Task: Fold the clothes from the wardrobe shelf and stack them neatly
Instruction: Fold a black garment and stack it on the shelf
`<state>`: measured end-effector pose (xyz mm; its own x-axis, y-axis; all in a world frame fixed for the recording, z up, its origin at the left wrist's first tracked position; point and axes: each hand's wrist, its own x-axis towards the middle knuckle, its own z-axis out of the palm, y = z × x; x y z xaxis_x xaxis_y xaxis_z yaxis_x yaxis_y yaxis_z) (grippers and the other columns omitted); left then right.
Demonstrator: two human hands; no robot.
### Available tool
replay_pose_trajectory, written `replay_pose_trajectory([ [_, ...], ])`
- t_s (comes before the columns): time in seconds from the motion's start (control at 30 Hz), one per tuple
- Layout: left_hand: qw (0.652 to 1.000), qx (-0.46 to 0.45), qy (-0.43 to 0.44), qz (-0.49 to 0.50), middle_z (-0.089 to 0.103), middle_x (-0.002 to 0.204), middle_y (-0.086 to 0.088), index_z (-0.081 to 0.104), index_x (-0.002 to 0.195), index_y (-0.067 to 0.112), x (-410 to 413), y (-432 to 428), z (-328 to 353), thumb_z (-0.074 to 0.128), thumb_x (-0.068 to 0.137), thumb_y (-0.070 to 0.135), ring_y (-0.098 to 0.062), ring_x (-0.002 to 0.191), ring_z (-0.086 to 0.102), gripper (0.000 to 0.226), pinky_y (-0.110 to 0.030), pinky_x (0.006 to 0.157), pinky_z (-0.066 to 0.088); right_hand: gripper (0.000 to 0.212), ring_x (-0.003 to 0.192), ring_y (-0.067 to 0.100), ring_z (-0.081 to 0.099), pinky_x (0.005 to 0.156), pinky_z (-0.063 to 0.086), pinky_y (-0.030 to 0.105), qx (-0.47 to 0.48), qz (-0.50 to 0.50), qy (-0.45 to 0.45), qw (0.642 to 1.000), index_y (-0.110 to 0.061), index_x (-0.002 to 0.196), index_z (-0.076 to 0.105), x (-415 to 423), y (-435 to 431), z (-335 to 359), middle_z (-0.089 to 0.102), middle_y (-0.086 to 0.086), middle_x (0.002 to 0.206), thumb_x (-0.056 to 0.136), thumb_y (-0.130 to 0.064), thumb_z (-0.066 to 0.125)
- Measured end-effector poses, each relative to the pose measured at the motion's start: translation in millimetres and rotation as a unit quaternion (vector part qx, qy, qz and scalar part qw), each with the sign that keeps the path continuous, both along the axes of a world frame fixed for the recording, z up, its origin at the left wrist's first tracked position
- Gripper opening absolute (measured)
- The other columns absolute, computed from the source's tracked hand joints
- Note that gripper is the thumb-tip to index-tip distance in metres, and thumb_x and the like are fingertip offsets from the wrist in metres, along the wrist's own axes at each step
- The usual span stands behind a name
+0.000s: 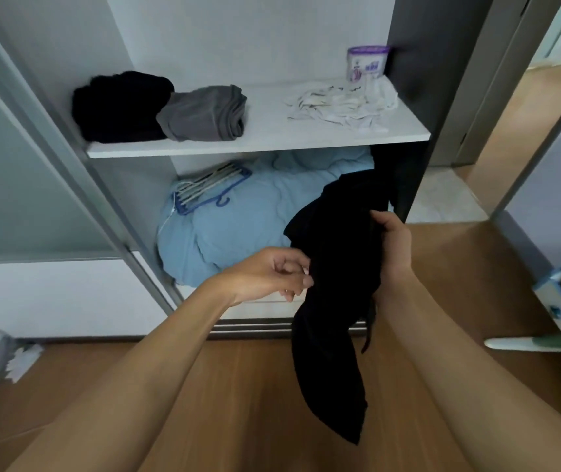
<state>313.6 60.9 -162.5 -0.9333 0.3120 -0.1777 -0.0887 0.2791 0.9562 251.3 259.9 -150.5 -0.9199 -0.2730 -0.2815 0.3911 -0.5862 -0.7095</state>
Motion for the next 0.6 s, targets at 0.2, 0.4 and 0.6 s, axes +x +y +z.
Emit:
replay_pose_trajectory([
  [0.2, 0.961, 0.023, 0.159, 0.225, 0.07, 0.11, 0.004, 0.064, 0.112, 0.027, 5.7, -33.2, 28.2, 0.079, 0.084, 0.014, -0.009, 0.103, 0.063, 0.034, -0.028, 0.092, 0.05, 0.032, 0.072, 0.022, 0.074, 0.069, 0.061, 0.031, 0.034, 0.049, 0.001, 0.998, -0.008, 0.11, 0.071, 14.9, -11.5, 29.7, 0.076, 0.007, 0.084, 0.089, -0.027, 0.057],
  [0.4, 0.956, -0.028, 0.215, 0.196, 0.042, 0.067, -0.003, 0.055, 0.073, 0.0, 22.2, -54.4, 49.8, 0.059, 0.094, 0.029, -0.012, 0.064, 0.038, 0.036, -0.028, 0.061, 0.028, 0.033, 0.059, 0.02, 0.069, 0.055, 0.057, 0.027, 0.1, 0.135, -0.018, 0.986, -0.01, 0.068, 0.077, 26.3, -54.6, 41.5, 0.069, 0.008, 0.071, 0.088, -0.026, 0.056],
  [0.6, 0.919, 0.003, 0.192, 0.344, 0.041, 0.056, 0.006, 0.05, 0.057, 0.024, 23.0, -89.0, 79.9, 0.052, 0.103, 0.023, -0.009, 0.052, 0.037, 0.046, -0.026, 0.05, 0.03, 0.044, 0.085, 0.021, 0.067, 0.081, 0.058, 0.039, 0.397, 0.2, 0.093, 0.891, -0.015, 0.1, 0.065, 38.4, -98.7, 44.6, 0.067, 0.004, 0.095, 0.094, -0.056, 0.05],
])
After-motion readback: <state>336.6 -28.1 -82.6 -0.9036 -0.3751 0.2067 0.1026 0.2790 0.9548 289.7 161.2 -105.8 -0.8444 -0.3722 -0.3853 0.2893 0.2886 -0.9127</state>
